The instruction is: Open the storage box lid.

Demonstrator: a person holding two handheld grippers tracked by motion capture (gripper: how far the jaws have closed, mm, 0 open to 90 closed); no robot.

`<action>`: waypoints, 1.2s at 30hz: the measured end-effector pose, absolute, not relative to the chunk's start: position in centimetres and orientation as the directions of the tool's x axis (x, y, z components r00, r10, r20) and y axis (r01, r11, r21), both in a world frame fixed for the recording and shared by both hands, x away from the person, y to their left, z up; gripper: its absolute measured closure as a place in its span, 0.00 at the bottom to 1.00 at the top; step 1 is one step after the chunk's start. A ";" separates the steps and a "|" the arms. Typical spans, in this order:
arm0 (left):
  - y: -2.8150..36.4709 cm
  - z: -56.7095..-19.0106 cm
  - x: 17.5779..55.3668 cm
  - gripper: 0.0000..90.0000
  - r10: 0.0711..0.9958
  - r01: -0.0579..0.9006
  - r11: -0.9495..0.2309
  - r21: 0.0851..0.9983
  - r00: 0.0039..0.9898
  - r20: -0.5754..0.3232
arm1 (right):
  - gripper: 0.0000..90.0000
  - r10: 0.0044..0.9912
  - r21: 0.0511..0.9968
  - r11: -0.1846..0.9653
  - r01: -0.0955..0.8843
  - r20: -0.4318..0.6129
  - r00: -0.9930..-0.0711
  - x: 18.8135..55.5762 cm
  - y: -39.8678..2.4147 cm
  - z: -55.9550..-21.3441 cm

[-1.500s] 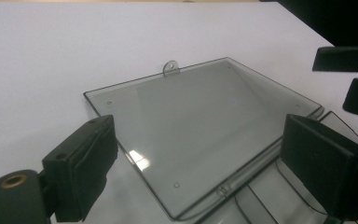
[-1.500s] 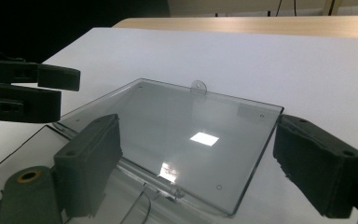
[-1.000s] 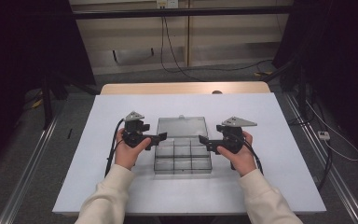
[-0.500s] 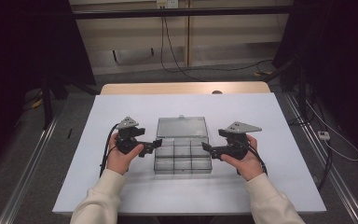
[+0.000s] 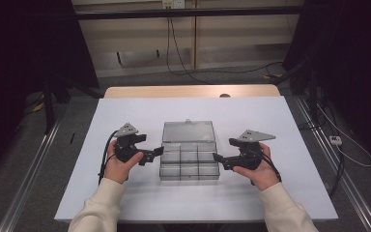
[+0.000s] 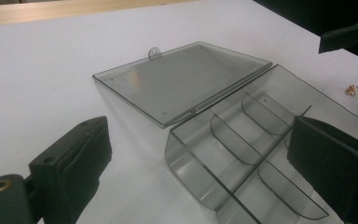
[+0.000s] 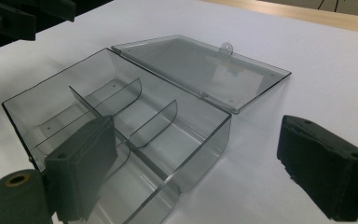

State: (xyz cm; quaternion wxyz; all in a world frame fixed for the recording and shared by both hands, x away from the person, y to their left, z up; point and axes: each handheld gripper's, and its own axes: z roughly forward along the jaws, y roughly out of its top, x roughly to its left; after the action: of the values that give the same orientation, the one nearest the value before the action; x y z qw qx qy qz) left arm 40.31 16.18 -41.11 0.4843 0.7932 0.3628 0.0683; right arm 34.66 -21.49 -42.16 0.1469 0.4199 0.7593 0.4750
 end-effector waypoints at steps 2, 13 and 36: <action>16.2 -41.2 40.3 0.07 0.642 0.509 -0.272 0.816 0.728 -0.241 | 0.13 0.777 0.844 0.201 0.498 0.173 -0.606 34.5 -21.7 -42.1; 16.9 -41.1 39.9 0.07 0.644 0.496 -0.281 0.822 0.732 -0.222 | 0.20 0.782 0.836 0.210 0.506 0.167 -0.601 33.5 -23.5 -42.1; 17.9 -41.4 39.2 0.07 0.651 0.496 -0.288 0.819 0.729 -0.212 | 0.46 0.806 0.807 0.248 0.536 0.135 -0.576 32.2 -27.9 -42.5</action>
State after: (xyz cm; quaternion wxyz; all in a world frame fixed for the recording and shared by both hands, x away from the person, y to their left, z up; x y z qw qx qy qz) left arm 39.19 17.90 -41.41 0.4762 0.7985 0.3592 0.0816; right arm 32.17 -27.93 -42.52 0.1555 0.4334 0.7743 0.4341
